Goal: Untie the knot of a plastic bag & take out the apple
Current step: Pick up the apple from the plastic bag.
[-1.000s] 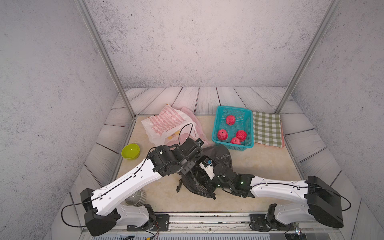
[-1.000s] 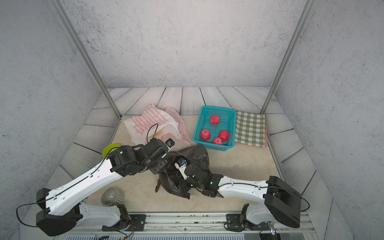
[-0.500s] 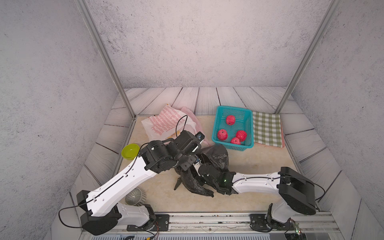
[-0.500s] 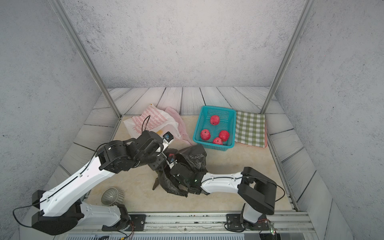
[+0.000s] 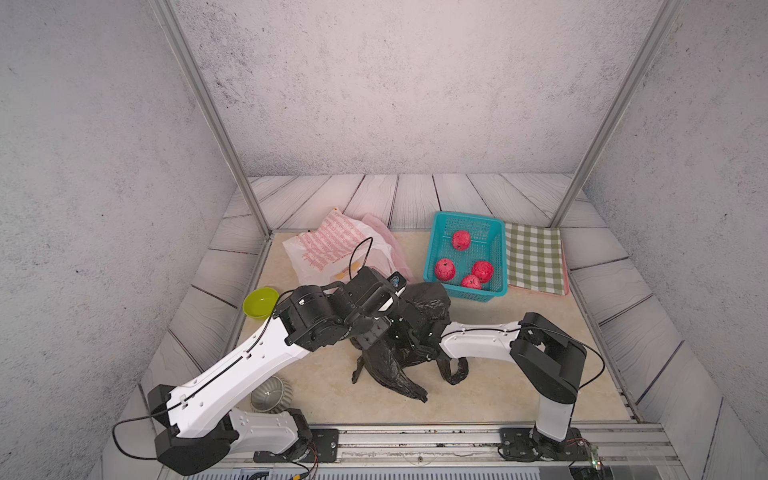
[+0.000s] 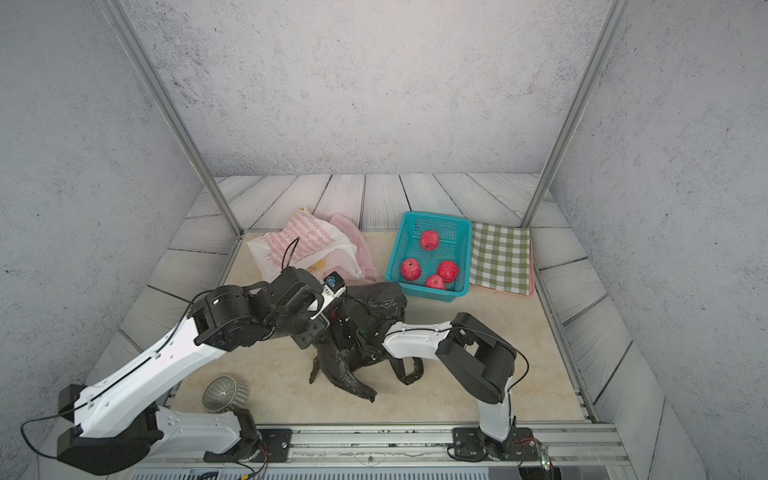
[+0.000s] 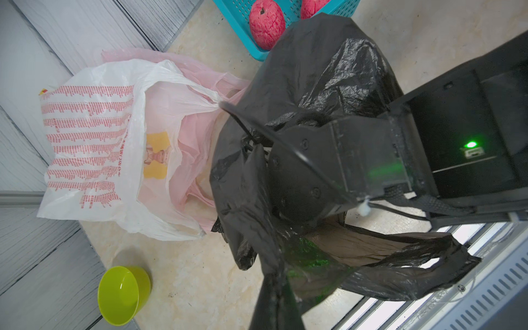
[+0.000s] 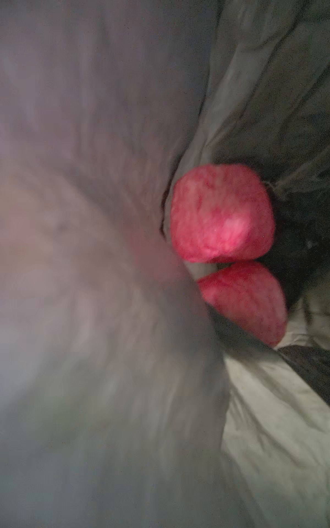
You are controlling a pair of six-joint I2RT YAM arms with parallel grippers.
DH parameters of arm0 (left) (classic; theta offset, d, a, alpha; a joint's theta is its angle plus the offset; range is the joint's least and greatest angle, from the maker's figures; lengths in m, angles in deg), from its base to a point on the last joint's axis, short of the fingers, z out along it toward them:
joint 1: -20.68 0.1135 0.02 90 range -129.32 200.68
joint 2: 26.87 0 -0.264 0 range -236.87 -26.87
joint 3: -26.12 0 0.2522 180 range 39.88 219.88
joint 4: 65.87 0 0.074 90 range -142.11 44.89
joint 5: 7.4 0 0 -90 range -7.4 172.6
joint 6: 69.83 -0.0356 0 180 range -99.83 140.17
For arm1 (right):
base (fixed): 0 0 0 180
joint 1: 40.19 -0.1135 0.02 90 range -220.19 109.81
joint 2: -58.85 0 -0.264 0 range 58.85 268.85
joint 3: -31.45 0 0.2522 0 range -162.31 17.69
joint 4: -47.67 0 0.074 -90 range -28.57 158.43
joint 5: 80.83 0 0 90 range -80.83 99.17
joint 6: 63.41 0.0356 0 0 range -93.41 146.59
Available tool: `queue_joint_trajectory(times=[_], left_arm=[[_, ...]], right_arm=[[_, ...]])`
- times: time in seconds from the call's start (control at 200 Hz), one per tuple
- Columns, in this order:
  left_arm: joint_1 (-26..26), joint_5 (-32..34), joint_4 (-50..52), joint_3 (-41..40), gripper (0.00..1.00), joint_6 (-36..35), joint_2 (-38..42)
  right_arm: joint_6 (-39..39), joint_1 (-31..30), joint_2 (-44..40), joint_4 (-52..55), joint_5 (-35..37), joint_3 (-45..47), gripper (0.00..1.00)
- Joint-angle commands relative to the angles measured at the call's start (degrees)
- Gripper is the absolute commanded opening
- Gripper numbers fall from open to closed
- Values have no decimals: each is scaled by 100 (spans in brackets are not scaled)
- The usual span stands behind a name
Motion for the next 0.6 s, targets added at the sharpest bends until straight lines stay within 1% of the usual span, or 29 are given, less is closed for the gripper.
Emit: queue_joint_trajectory(times=[0.0,0.205,0.385,0.45,0.51,0.57,0.595], left_arm=[[22,-37,42,-95,0,66,108],[21,-130,36,-121,0,110,108],[21,-135,58,-117,0,104,100],[21,-131,61,-98,0,119,91],[17,-162,59,-94,0,126,91],[13,-194,62,-86,0,136,73],[15,-203,62,-92,0,144,66]], right_arm=[[98,90,229,-70,-83,-174,85],[190,334,680,-118,-140,-498,85],[246,419,1073,-77,-451,-737,86],[214,421,1179,-122,-599,-778,90],[135,425,1299,-147,-760,-876,96],[15,424,1390,-253,-921,-948,99],[-22,419,1410,-322,-955,-958,99]])
